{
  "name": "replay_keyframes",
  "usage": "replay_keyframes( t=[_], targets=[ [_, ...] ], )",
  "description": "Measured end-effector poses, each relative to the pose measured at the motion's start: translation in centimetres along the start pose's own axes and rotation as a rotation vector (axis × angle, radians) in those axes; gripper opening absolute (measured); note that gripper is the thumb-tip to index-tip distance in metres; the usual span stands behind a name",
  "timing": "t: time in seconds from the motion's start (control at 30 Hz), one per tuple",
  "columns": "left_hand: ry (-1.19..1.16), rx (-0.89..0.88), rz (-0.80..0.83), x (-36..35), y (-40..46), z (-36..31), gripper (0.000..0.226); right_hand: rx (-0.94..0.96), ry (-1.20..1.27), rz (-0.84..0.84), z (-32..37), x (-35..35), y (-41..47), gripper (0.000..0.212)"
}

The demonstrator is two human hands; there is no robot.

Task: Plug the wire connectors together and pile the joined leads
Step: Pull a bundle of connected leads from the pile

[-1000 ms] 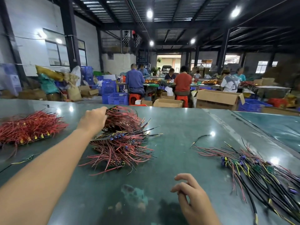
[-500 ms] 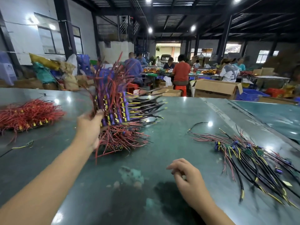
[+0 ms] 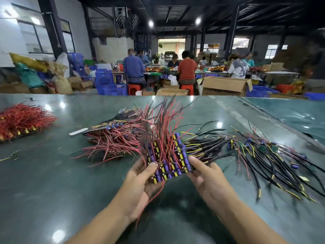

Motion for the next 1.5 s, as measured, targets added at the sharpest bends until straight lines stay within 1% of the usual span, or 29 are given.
replay_keyframes(
  t=[0.07, 0.17, 0.3, 0.43, 0.47, 0.57, 0.63, 0.7, 0.8, 0.93, 1.07, 1.17, 1.23, 1.27, 1.33, 1.37, 1.4, 1.43, 1.47, 1.5],
  targets=[
    [-0.014, 0.055, 0.074, -0.2, -0.1, 0.3, 0.031, 0.004, 0.021, 0.028, 0.2, 0.2, -0.2, 0.013],
    [0.004, 0.061, 0.083, -0.5, -0.1, 0.5, 0.032, 0.007, -0.037, 0.070, 0.1, -0.1, -0.8, 0.021],
    [0.034, 0.054, -0.012, -0.1, 0.0, 0.8, 0.038, -0.011, -0.080, 0.073, -0.3, -1.1, -1.5, 0.017],
    [-0.012, -0.016, -0.067, -0.1, 0.0, 1.0, 0.036, -0.121, -0.071, 0.047, -0.9, -2.0, -1.6, 0.030],
    [-0.027, -0.038, -0.068, -0.2, -0.1, 1.0, 0.036, -0.144, -0.074, 0.047, -1.1, -2.2, -1.6, 0.031],
    [-0.006, -0.101, -0.100, -0.4, -0.1, 0.9, 0.046, -0.173, -0.090, 0.090, -1.3, -2.5, -2.0, 0.029],
    [0.071, -0.160, -0.181, -0.2, 0.1, 0.7, 0.051, -0.163, -0.114, 0.116, -1.3, -2.7, -2.2, 0.028],
    [0.178, -0.195, -0.262, 0.2, 0.3, 0.7, 0.047, -0.144, -0.133, 0.121, -1.4, -2.8, -2.2, 0.025],
    [0.225, -0.230, -0.294, 0.5, 0.3, 0.5, 0.042, -0.122, -0.138, 0.114, -1.6, -3.0, -2.1, 0.027],
    [0.157, -0.249, -0.269, 0.4, 0.3, 0.3, 0.038, -0.123, -0.158, 0.132, -1.3, -3.1, -2.1, 0.024],
    [0.123, -0.244, -0.253, 0.5, 0.4, 0.5, 0.043, -0.103, -0.196, 0.156, -1.1, -2.9, -2.2, 0.034],
    [0.051, -0.250, -0.231, 0.1, 0.4, 0.5, 0.037, -0.106, -0.191, 0.153, -1.1, -2.6, -2.1, 0.034],
    [0.114, -0.305, -0.229, 0.1, 0.5, 0.3, 0.038, -0.113, -0.137, 0.159, -1.3, -2.7, -2.0, 0.027],
    [0.173, -0.367, -0.236, 0.2, 0.5, 0.0, 0.037, -0.120, -0.103, 0.150, -1.3, -2.9, -2.0, 0.023],
    [0.373, -0.560, -0.217, 0.2, 0.1, -1.2, 0.031, -0.146, -0.104, 0.117, -1.5, -3.0, -1.9, 0.013],
    [0.503, -0.657, -0.174, 0.3, 0.0, -1.9, 0.027, -0.176, -0.117, 0.104, -1.4, -3.2, -1.8, 0.014],
    [0.624, -0.734, -0.111, 0.4, 0.0, -2.3, 0.024, -0.227, -0.110, 0.095, -1.3, -3.2, -1.9, 0.022],
    [0.694, -0.742, -0.054, 0.5, 0.0, -2.7, 0.026, -0.284, -0.083, 0.096, -1.2, -3.2, -1.9, 0.032],
    [0.725, -0.731, 0.023, 0.4, 0.0, -3.0, 0.034, -0.336, -0.025, 0.125, -1.0, -3.4, -2.2, 0.039],
    [0.778, -0.768, 0.128, 0.3, -0.1, -3.3, 0.040, -0.359, 0.023, 0.169, -0.7, -3.7, -2.6, 0.052]
  ],
)
Point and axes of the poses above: each hand's wrist, its own y-axis towards the middle knuckle, its own x-axis out of the back of the hand, z = x × y, the point moved 4 cm from there along y, towards the middle knuckle, and after that the axes turned 13 degrees about -x, right-handed, at the moved point
